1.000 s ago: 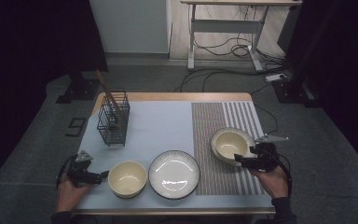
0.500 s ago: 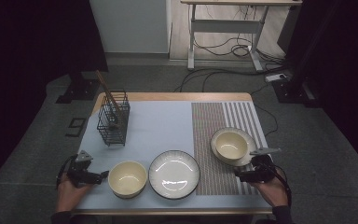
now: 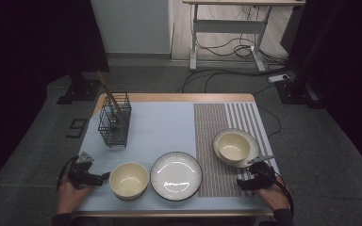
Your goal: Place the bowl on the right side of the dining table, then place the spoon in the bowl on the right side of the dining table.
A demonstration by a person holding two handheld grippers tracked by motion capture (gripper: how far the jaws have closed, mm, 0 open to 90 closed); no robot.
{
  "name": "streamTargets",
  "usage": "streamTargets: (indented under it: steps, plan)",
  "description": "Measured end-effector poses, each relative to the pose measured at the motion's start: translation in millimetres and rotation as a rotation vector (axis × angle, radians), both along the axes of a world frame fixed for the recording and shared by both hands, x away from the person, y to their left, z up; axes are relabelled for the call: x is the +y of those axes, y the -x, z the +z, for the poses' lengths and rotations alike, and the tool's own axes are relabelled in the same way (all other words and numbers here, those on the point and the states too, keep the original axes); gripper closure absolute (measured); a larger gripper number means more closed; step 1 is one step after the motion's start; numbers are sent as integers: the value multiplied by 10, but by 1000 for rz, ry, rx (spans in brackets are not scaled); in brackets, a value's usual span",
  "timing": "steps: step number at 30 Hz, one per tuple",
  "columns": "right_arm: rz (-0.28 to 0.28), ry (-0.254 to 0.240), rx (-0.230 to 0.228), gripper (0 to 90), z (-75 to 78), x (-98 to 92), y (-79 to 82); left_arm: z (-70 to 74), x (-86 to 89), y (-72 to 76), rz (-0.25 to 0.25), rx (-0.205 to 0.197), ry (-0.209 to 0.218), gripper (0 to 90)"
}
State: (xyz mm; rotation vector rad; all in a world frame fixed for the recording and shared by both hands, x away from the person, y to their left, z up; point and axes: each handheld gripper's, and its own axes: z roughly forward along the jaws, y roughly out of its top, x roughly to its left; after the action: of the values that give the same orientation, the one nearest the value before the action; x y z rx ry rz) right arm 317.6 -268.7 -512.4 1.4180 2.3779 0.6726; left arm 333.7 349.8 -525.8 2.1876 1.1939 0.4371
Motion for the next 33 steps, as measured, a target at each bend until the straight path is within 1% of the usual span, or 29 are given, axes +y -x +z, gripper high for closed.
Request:
streamTargets:
  steps: [1,5,7,14,21,23,28,30,33]
  plan:
    - [5,14,8,58,-20,0,-2,0,0,0,0,0,-1,0]
    - [3,-7,-5,101,-24,-30,2,0,0,0,0,0,0,0]
    - [-1,-11,-3,108,-23,-37,4,0,0,0,0,0,0,0]
    - [2,-10,-11,105,-31,-37,11,0,0,0,0,0,0,0]
    - [-16,7,4,103,-19,-12,7,0,0,0,0,0,0,0]
    - [-21,3,4,98,-22,-15,7,0,-1,1,0,-1,-1,0]
    - [-13,5,6,94,-23,-17,1,0,0,0,1,0,0,0]
    - [-22,7,8,78,-28,-18,-7,0,-1,0,0,0,0,0]
    - [-29,9,16,80,-22,-12,-9,0,0,-1,0,0,0,0]
